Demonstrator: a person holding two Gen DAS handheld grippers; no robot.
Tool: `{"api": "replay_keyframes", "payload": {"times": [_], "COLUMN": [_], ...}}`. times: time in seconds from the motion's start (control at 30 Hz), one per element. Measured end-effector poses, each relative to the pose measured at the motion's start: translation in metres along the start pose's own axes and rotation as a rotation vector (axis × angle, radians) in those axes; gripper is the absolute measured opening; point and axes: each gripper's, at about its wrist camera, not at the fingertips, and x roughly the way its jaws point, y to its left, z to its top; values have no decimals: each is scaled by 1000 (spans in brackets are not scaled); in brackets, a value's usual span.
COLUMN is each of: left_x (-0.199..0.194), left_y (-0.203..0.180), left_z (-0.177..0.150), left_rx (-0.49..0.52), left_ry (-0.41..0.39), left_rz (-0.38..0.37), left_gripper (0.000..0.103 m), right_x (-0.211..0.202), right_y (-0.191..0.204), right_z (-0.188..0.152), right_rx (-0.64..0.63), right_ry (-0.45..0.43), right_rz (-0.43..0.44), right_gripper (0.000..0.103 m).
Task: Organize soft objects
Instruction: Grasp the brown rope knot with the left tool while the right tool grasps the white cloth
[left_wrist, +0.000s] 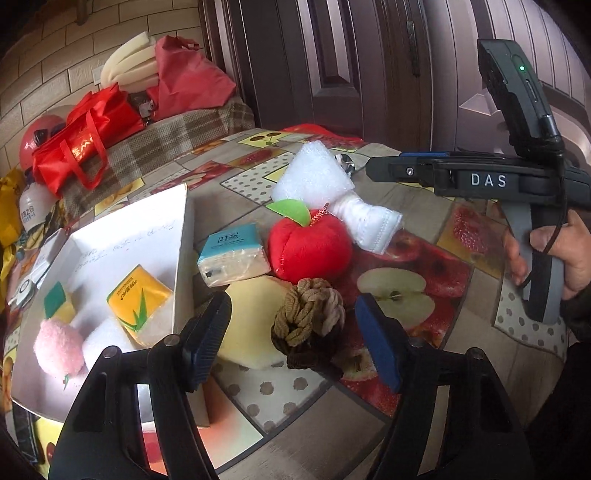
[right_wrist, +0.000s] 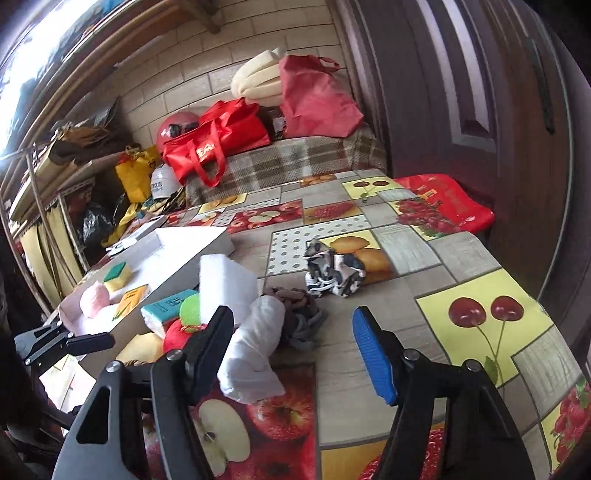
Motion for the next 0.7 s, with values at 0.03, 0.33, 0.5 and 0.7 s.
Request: {"api": "replay_keyframes", "payload": {"times": [0.03, 0.33, 0.5, 0.7], "left_x": [3, 16, 18, -12], "left_y": [0, -15, -16, -4], "left_z": [1, 0, 0, -1], "left_rx": [-4, 65, 73, 16], "left_ry": [9, 72, 78, -70], "left_rz": [-6, -27, -18, -50], "left_gripper": [69, 64, 29, 18], "right_x": [2, 42, 55, 2], "right_y": [9, 20, 12, -8], "right_z": [-1, -5, -9, -5], "right_rx": [-35, -97, -52, 53], "right_ry": [9, 209, 298, 36], "right_rz": [8, -17, 68, 64], "right_gripper": [67, 57, 45, 44]}}
